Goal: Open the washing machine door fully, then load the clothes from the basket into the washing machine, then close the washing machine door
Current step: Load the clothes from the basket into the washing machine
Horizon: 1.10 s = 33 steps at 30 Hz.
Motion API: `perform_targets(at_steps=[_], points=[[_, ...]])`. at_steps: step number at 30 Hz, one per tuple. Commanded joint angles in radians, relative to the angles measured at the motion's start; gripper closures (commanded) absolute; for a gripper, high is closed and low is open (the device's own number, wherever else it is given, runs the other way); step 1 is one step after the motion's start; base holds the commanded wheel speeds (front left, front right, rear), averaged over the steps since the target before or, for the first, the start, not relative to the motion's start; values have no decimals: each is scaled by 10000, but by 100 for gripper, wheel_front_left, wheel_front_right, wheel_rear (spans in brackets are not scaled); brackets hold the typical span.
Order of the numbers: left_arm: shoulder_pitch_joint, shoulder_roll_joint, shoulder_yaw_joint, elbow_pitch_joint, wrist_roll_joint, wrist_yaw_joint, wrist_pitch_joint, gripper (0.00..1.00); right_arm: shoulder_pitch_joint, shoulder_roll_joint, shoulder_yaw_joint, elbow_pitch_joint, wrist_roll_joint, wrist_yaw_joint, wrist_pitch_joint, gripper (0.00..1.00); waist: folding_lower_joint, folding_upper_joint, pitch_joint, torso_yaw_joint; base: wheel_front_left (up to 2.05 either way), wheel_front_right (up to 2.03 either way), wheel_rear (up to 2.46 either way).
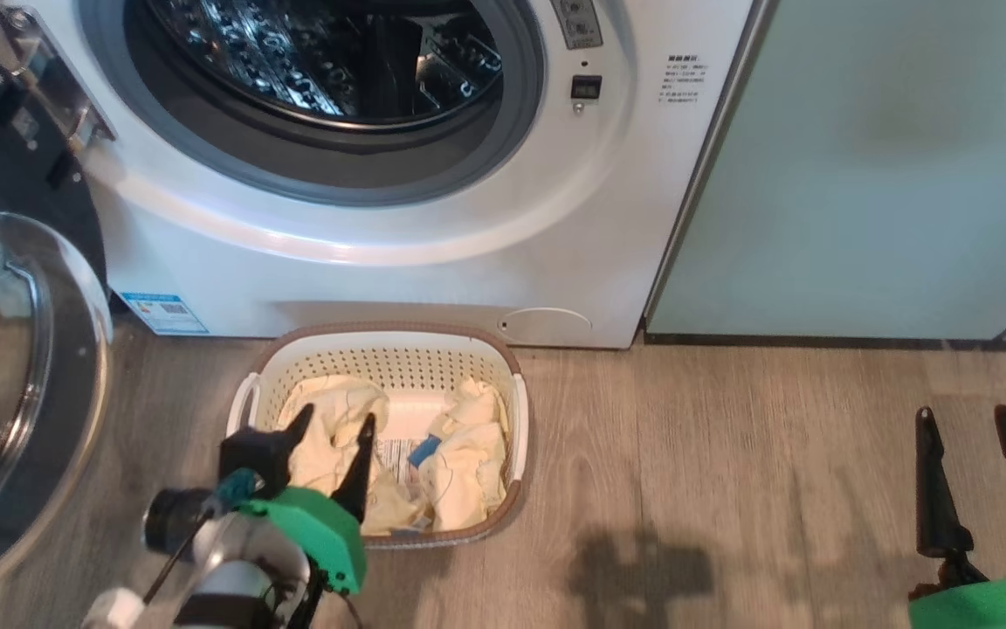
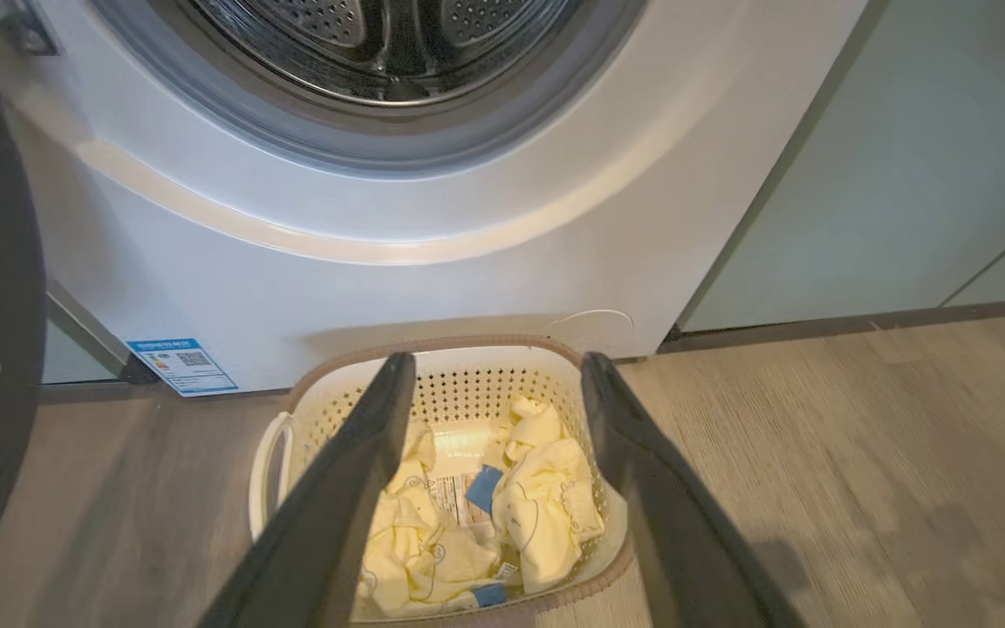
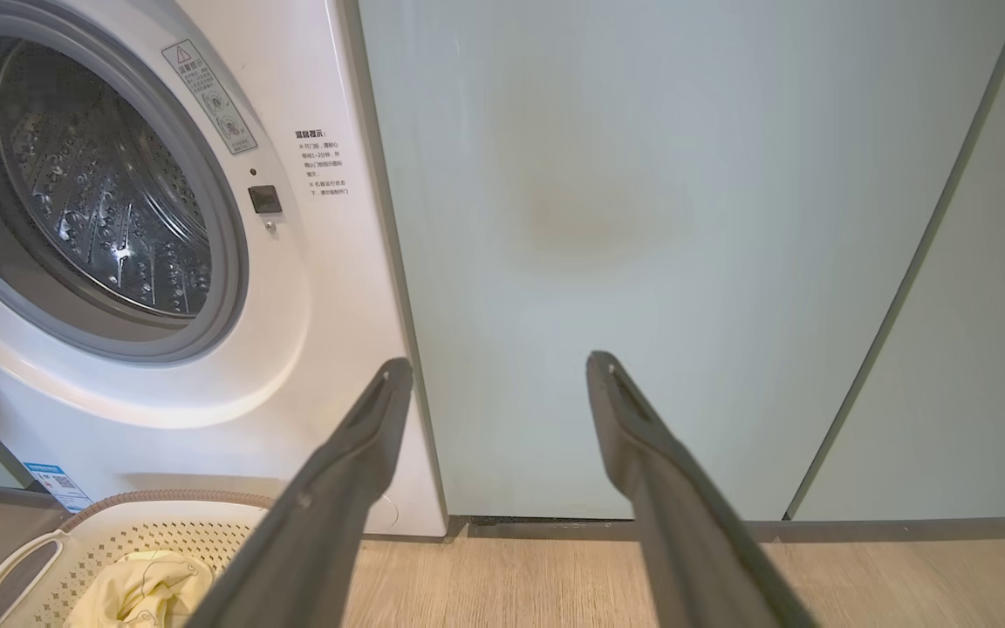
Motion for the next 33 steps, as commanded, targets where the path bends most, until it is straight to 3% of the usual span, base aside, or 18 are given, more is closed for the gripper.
perform_targets(at_steps=[1,12,21,33], points=[[-762,86,179,130,-132,-193,-7,0,-491,-148,248,-372,98,8,-95,0,0,0,212,-61,0,0,0],[-2917,-231,-889,3526,-779,-954,-3,0,-1066,-148,452,-495,246,8,-95,0,0,0,1625,-665,0,0,0],[-4742,-94,-1723,5805,-1189,-1046,170,0,-1683,-148,519,-739,547,8,-95,0,0,0,3321,-1333,0,0,0],[-6503,496,-2746,7576,-2976,-1051,281,0,-2468,-148,648,-1161,1049,8,-95,0,0,0,5619,-2006,0,0,0]])
